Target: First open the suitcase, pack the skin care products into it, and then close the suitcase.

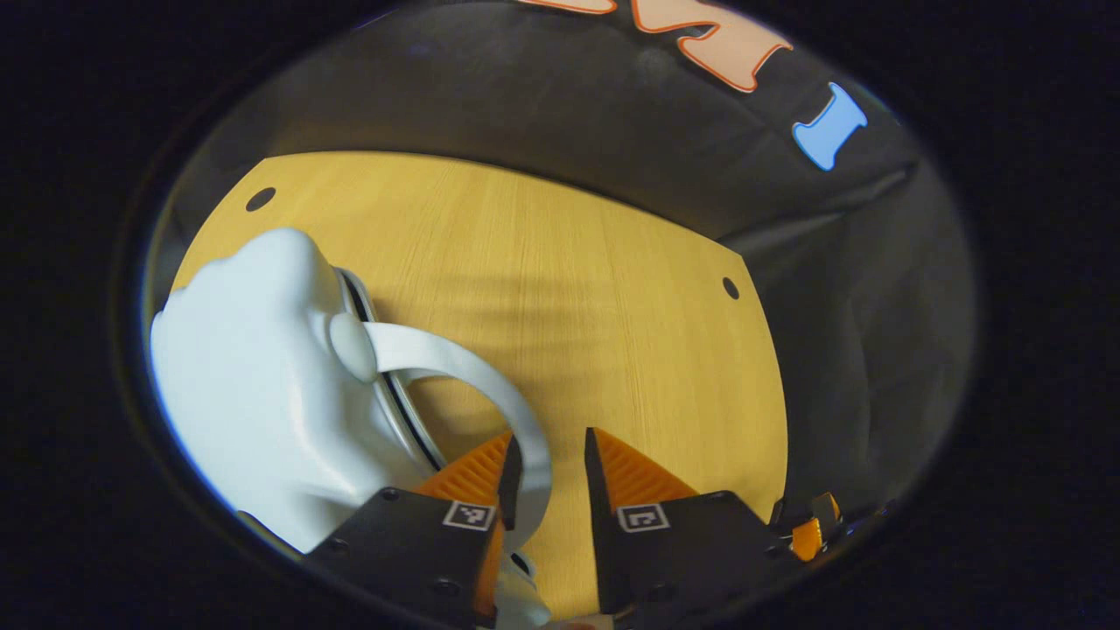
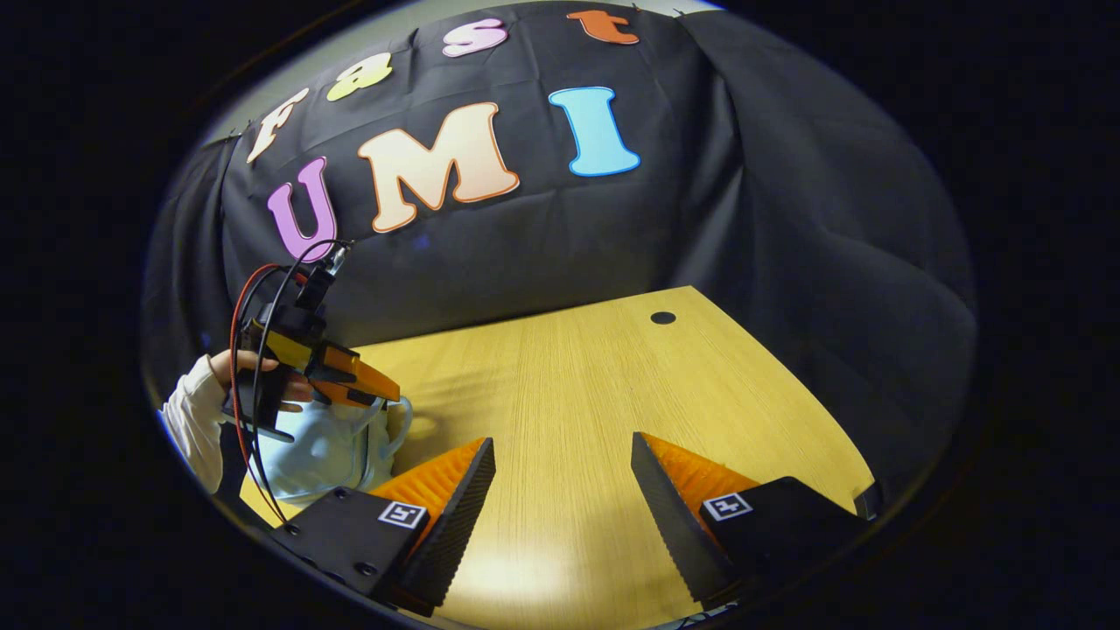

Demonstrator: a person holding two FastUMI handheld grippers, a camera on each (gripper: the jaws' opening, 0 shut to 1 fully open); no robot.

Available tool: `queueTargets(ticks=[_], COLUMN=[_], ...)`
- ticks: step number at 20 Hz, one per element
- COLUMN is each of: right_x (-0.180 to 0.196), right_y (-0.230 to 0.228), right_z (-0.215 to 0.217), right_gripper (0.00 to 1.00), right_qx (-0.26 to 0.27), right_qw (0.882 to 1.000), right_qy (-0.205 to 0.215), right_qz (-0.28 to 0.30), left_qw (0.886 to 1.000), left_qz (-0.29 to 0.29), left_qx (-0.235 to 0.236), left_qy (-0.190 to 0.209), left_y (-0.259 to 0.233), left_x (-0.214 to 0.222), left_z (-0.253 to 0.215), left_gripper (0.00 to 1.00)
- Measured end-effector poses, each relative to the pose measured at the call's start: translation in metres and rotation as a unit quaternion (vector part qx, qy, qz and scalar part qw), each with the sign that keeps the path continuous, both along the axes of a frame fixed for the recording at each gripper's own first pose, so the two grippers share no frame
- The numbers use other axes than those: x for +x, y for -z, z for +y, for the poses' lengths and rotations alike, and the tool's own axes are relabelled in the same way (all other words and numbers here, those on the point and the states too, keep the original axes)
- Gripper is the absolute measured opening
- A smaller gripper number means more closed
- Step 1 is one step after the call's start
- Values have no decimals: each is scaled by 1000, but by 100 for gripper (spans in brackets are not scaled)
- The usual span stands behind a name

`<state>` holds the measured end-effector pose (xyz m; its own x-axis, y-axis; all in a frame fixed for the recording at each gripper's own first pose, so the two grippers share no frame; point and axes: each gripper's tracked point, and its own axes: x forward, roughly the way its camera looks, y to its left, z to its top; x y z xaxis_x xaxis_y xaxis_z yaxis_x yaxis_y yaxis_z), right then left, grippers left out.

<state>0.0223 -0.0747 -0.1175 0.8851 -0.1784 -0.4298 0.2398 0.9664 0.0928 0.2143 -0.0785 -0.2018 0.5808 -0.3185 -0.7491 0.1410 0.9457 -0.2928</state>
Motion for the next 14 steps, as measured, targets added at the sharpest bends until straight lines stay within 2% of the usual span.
queueTargets(ticks=[1,3,5,7,8,9,10,12,14], right_x=[2,5,8,12,13,15,16,19,18], right_y=[-4,-13,-25,-41,-48,-58,-68,-83,-98], right_z=[2,5,10,15,19,23,27,34,41], right_gripper=[98,98,98,94,94,98,98,98,98], right_qx=[-2,-5,-6,-9,-8,-7,-3,7,14], right_qw=[1000,1000,999,999,998,997,996,993,990], right_qy=[-3,-10,-18,-28,-35,-41,-47,-56,-66], right_qz=[-4,-14,-27,-45,-57,-69,-82,-104,-125], left_qw=[1000,999,997,992,987,980,972,959,947], left_qz=[-9,-34,-65,-112,-146,-182,-218,-267,-301], left_qx=[6,18,28,52,64,74,82,94,109], left_qy=[2,7,16,26,32,34,34,25,10], left_y=[-8,-28,-55,-81,-98,-115,-132,-150,-163], left_x=[-4,-14,-29,-43,-50,-57,-66,-85,-107], left_z=[0,4,9,9,9,11,12,20,30], left_gripper=[39,82,80,88,91,92,92,97,96])
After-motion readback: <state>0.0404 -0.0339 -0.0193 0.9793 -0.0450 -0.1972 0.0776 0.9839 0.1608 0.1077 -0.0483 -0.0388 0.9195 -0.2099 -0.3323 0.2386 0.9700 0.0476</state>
